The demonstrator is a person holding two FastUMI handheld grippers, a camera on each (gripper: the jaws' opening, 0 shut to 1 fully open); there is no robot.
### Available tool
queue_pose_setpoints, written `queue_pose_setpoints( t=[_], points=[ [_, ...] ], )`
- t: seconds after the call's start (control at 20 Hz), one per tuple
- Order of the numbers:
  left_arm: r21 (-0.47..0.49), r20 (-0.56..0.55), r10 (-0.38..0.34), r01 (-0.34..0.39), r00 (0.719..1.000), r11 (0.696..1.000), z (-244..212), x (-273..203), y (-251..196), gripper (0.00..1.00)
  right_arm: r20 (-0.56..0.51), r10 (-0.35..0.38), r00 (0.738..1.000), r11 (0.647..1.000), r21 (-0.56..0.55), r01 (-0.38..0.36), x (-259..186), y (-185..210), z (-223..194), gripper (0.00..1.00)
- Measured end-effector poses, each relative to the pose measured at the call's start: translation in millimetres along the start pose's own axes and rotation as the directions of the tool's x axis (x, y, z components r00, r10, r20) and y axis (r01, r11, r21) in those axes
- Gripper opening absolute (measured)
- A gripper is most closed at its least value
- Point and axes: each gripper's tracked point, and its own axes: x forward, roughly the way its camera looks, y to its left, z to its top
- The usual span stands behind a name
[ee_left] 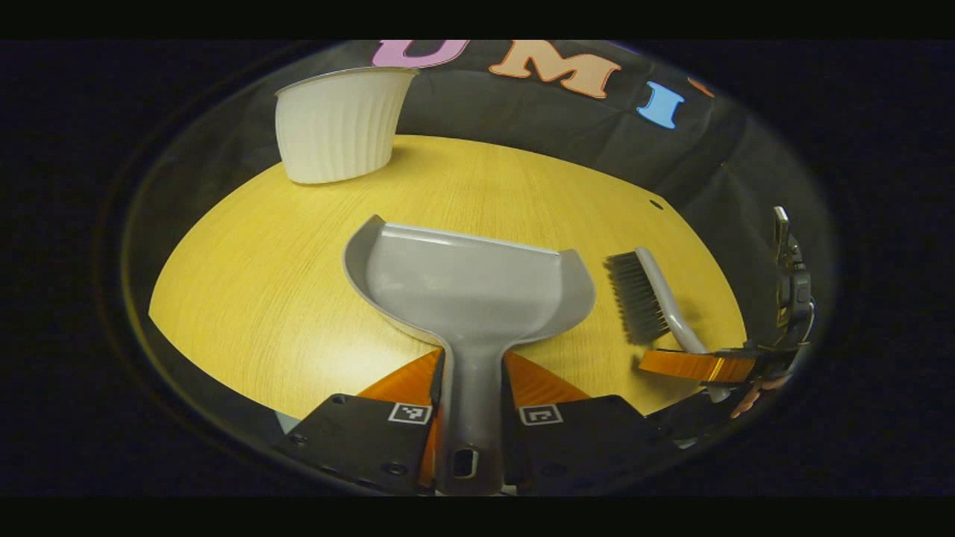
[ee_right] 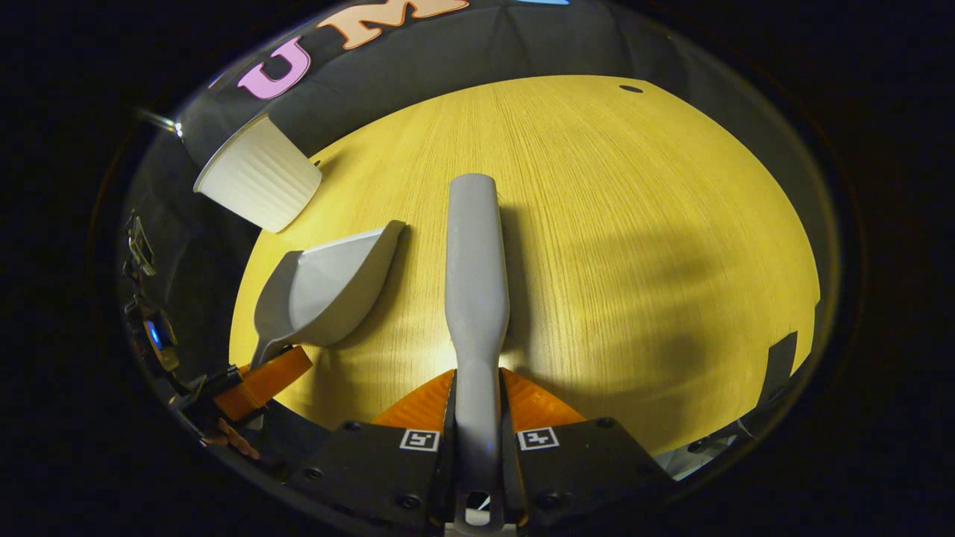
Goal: Pick up the small broom and dustpan from the desktop, sweep the trash into the dustpan with the broom, and then empty the trash into the garbage bin.
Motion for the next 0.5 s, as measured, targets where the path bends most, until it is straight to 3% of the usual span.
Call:
queue_pose_setpoints(
  t=[0.15, 0.2, 0.25, 0.3, 0.35, 0.4, 0.5],
  points=[
    [-0.030, -0.005, -0.046, 0.046, 0.999, 0.999, -2.4, -5.2, -8.6, 0.36, -0.012, 0.049, 0.999, 0.998, 0.036, -0.049, 0.7, 6.5, -0.7, 0.26],
    [-0.029, 0.007, -0.054, 0.054, 0.999, 0.998, 1.2, -7.1, -10.1, 0.34, -0.013, 0.063, 0.998, 0.997, 0.046, -0.063, -2.4, 6.0, -3.5, 0.24],
    [-0.020, 0.016, -0.052, 0.052, 0.999, 0.998, 2.2, -8.9, -9.0, 0.38, -0.012, 0.079, 0.997, 0.995, 0.059, -0.078, -5.9, 6.9, -5.1, 0.41],
    [-0.008, 0.024, -0.059, 0.060, 0.998, 0.998, 2.7, -11.1, -9.1, 0.55, -0.010, 0.096, 0.995, 0.993, 0.072, -0.095, -11.6, 8.0, -5.5, 0.45],
    [0.000, 0.030, -0.076, 0.076, 0.997, 0.997, 2.7, -12.4, -12.7, 0.51, 0.000, 0.115, 0.993, 0.990, 0.082, -0.114, -14.2, 11.3, -3.2, 0.57],
    [0.001, 0.043, -0.098, 0.098, 0.994, 0.995, 4.1, -13.4, -17.2, 0.58, 0.013, 0.127, 0.992, 0.988, 0.091, -0.127, -16.6, 14.7, -1.6, 0.60],
    [0.005, 0.064, -0.116, 0.116, 0.991, 0.993, 5.1, -13.6, -18.2, 0.59, 0.043, 0.146, 0.988, 0.985, 0.091, -0.150, -19.4, 19.2, 1.1, 0.77]
  ],
)
